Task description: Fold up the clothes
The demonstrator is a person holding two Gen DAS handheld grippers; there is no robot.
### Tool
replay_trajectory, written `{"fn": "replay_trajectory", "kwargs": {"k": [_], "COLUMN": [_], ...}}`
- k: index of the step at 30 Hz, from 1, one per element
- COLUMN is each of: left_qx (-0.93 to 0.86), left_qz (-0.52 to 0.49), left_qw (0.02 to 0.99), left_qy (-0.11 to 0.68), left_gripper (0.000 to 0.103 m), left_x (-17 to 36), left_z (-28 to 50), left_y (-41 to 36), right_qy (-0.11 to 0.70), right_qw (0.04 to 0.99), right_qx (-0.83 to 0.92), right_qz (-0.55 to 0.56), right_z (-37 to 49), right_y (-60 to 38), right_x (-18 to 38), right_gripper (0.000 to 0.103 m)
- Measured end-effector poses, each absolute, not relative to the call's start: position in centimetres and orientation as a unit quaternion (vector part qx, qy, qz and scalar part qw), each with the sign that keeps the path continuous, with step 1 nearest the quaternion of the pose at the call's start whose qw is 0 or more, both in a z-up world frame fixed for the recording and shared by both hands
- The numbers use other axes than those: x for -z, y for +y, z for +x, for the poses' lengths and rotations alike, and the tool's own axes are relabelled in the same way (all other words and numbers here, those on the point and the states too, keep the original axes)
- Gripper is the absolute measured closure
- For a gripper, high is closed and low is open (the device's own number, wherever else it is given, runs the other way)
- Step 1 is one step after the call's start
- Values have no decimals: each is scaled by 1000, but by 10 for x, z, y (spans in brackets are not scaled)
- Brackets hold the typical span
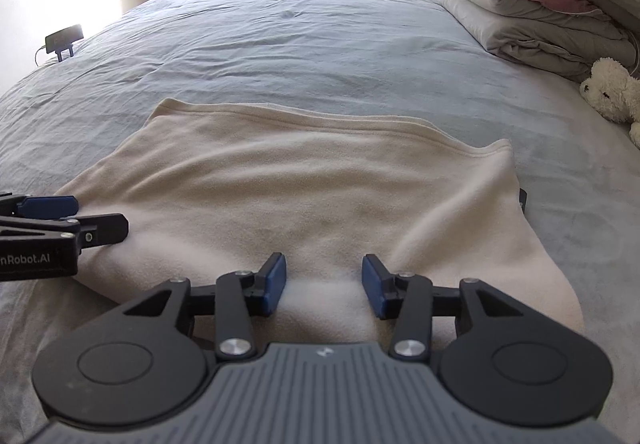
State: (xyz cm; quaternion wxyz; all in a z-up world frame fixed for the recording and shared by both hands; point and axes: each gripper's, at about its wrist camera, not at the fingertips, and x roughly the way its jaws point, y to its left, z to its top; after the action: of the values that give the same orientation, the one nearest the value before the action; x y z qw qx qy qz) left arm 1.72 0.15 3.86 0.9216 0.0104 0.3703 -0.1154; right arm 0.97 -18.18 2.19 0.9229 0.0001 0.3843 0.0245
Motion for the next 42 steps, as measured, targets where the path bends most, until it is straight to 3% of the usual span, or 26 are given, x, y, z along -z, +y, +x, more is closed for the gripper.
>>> {"fn": "replay_trajectory", "kwargs": {"k": [21, 31, 42], "left_qx": [127, 173, 165], "left_qz": [-23, 28, 78], "left_qw": [928, 937, 932], "left_qy": [350, 303, 312], "left_gripper": [29, 29, 24], "left_x": [-47, -41, -20], "left_z": [24, -1, -1], "left_y": [30, -10, -24], "right_qy": [374, 343, 325], "right_qw": [922, 938, 943], "right_qx": [40, -49, -47], "right_qz": [89, 3, -51], "right_z": [8, -8, -13], "right_y": [-268, -189, -172], "right_x": [-41, -31, -8], "right_gripper": [52, 52, 50]}}
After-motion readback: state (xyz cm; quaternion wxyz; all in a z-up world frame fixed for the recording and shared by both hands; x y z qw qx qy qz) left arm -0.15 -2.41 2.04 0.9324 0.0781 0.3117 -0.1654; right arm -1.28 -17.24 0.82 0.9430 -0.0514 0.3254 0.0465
